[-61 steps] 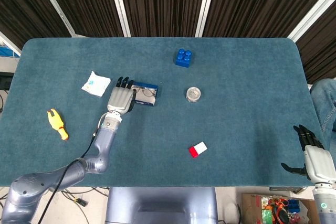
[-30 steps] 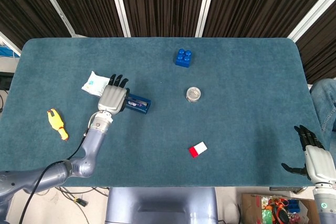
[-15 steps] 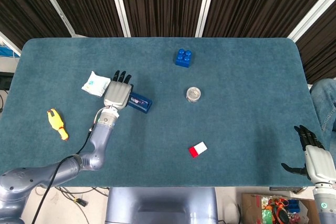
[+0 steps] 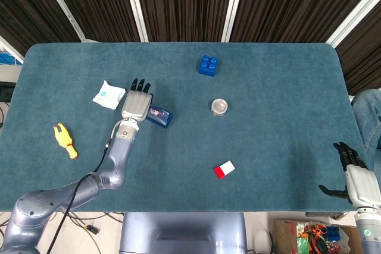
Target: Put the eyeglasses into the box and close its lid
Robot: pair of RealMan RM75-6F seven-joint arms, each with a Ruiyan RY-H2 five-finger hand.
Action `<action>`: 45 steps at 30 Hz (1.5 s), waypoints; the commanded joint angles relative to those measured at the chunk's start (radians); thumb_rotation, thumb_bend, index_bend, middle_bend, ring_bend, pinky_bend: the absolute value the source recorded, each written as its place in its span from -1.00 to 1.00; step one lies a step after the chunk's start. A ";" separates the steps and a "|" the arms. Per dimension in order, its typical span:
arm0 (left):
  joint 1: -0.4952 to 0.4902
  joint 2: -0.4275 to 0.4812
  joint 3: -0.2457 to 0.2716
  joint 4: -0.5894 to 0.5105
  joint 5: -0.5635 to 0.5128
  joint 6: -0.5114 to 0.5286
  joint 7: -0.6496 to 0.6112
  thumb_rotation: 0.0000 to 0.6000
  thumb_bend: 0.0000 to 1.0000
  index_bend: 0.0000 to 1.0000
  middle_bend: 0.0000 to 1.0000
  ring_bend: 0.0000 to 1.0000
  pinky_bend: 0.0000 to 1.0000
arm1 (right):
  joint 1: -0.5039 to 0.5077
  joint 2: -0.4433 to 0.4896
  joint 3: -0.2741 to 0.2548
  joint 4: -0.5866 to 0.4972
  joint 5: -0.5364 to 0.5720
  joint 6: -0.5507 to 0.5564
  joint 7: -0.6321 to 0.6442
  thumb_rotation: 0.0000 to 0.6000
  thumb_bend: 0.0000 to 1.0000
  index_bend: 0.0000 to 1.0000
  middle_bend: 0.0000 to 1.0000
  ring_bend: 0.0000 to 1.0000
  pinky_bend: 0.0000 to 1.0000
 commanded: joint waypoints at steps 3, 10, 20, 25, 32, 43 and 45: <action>-0.019 -0.029 -0.008 0.051 -0.008 -0.018 0.005 1.00 -0.06 -0.11 -0.70 -0.98 -0.99 | 0.001 0.001 0.000 -0.001 0.003 -0.003 -0.001 1.00 -0.99 -1.00 -1.00 -1.00 -0.65; -0.032 -0.053 -0.016 0.084 -0.023 -0.038 0.018 1.00 -0.09 -0.90 -0.76 -1.00 -1.00 | 0.001 0.003 0.001 -0.003 0.005 -0.004 0.002 1.00 -0.99 -1.00 -1.00 -1.00 -0.65; 0.003 0.042 -0.020 -0.059 0.009 0.048 0.030 1.00 -0.25 -1.00 -0.83 -1.00 -1.00 | 0.001 0.005 0.002 0.000 0.001 -0.003 0.010 1.00 -0.99 -1.00 -1.00 -1.00 -0.65; 0.059 0.148 -0.006 -0.233 0.039 0.080 -0.004 1.00 -0.25 -0.98 -0.83 -1.00 -1.00 | 0.002 0.003 0.003 0.003 0.003 -0.003 0.006 1.00 -0.99 -1.00 -1.00 -1.00 -0.65; 0.189 0.363 0.050 -0.571 0.049 0.213 0.054 1.00 -0.27 -0.93 -0.84 -1.00 -1.00 | -0.001 -0.002 0.004 0.006 -0.008 0.015 -0.003 1.00 -0.99 -1.00 -1.00 -1.00 -0.65; 0.419 0.738 0.137 -1.060 0.058 0.336 -0.056 1.00 -0.28 -0.90 -0.88 -1.00 -1.00 | -0.005 -0.011 0.005 0.016 -0.033 0.041 -0.006 1.00 -0.99 -1.00 -1.00 -1.00 -0.65; 0.448 0.784 0.154 -1.106 0.084 0.345 -0.086 1.00 -0.28 -0.90 -0.89 -1.00 -1.00 | -0.006 -0.015 0.006 0.021 -0.049 0.052 0.000 1.00 -0.99 -1.00 -1.00 -1.00 -0.65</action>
